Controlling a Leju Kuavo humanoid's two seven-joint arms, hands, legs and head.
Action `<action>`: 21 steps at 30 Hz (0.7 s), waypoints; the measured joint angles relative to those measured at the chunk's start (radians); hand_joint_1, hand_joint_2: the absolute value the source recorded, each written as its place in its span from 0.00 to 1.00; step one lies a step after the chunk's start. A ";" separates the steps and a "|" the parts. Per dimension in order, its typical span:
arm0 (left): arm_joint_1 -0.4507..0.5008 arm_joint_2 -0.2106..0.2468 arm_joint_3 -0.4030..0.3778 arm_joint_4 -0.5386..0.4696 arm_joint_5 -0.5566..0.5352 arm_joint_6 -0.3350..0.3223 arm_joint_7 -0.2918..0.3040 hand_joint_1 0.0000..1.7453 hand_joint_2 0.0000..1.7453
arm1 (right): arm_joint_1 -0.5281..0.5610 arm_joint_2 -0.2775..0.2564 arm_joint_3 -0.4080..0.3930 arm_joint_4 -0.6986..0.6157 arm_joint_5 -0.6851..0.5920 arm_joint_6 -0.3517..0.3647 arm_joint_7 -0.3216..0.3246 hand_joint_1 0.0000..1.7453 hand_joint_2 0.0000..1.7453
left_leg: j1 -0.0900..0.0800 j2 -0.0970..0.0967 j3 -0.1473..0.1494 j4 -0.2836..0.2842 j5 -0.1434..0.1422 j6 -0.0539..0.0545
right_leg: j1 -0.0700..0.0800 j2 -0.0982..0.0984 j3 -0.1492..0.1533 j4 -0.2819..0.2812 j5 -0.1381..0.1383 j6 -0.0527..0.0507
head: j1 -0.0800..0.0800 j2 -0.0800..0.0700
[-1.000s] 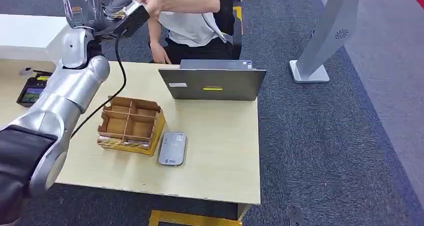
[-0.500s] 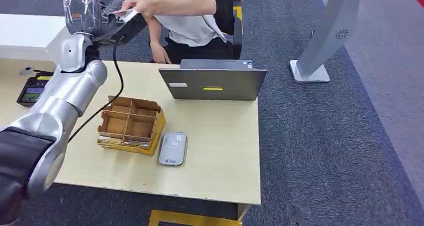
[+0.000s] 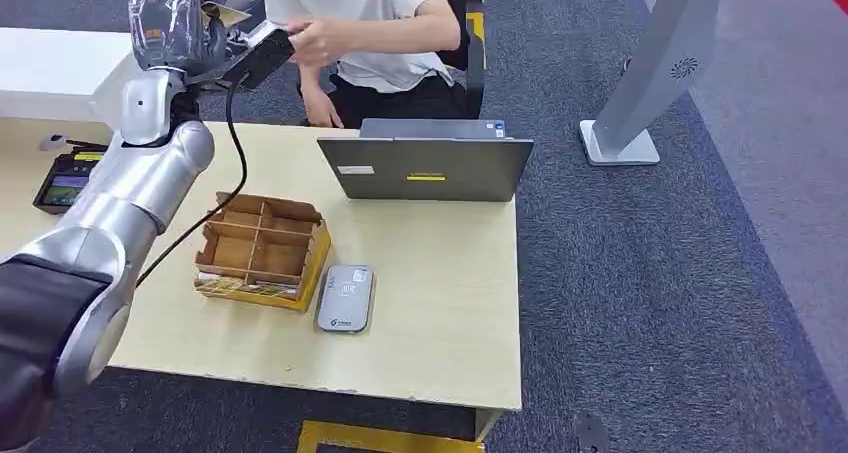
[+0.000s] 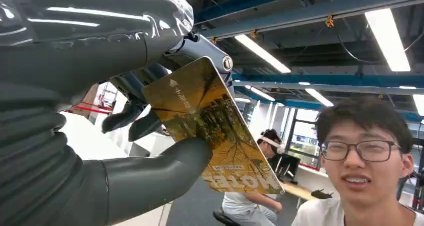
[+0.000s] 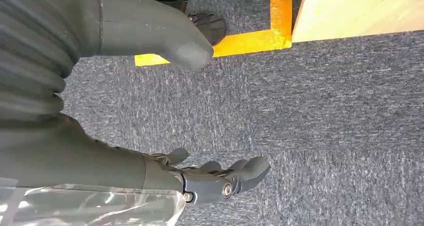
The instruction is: Pass the card to the sensor for recognition and then transmit it.
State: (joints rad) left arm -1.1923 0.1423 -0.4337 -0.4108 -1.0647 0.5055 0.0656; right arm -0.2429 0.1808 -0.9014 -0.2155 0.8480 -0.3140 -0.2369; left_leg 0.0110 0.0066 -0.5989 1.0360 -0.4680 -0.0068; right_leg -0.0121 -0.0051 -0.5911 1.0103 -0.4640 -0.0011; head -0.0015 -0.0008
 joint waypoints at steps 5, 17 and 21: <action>0.000 0.000 0.000 0.000 -0.002 -0.005 -0.003 1.00 1.00 | 0.000 0.000 0.000 0.000 -0.001 -0.001 -0.001 0.00 1.00 | 0.000 0.000 0.000 0.000 0.000 0.000 | 0.000 0.000 0.000 0.000 0.000 0.000 | 0.000 0.000; 0.003 -0.005 0.000 0.000 0.000 -0.011 -0.028 1.00 1.00 | 0.000 0.000 0.000 0.000 -0.004 -0.002 -0.005 0.00 1.00 | 0.000 0.000 0.000 0.000 0.000 0.000 | 0.000 0.000 0.000 0.000 0.000 0.000 | 0.000 0.000; 0.047 -0.016 0.000 -0.030 0.025 0.071 -0.113 1.00 1.00 | 0.003 0.000 0.000 0.000 -0.022 -0.007 -0.013 0.00 1.00 | 0.000 0.000 0.000 0.000 0.000 0.000 | 0.000 0.000 0.000 0.000 0.000 0.000 | 0.000 0.000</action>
State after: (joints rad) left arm -1.1451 0.1259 -0.4334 -0.4407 -1.0395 0.5769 -0.0470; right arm -0.2397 0.1808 -0.9018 -0.2155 0.8263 -0.3212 -0.2499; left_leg 0.0108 0.0066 -0.5987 1.0361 -0.4681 -0.0068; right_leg -0.0122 -0.0051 -0.5912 1.0100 -0.4640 -0.0010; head -0.0015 -0.0008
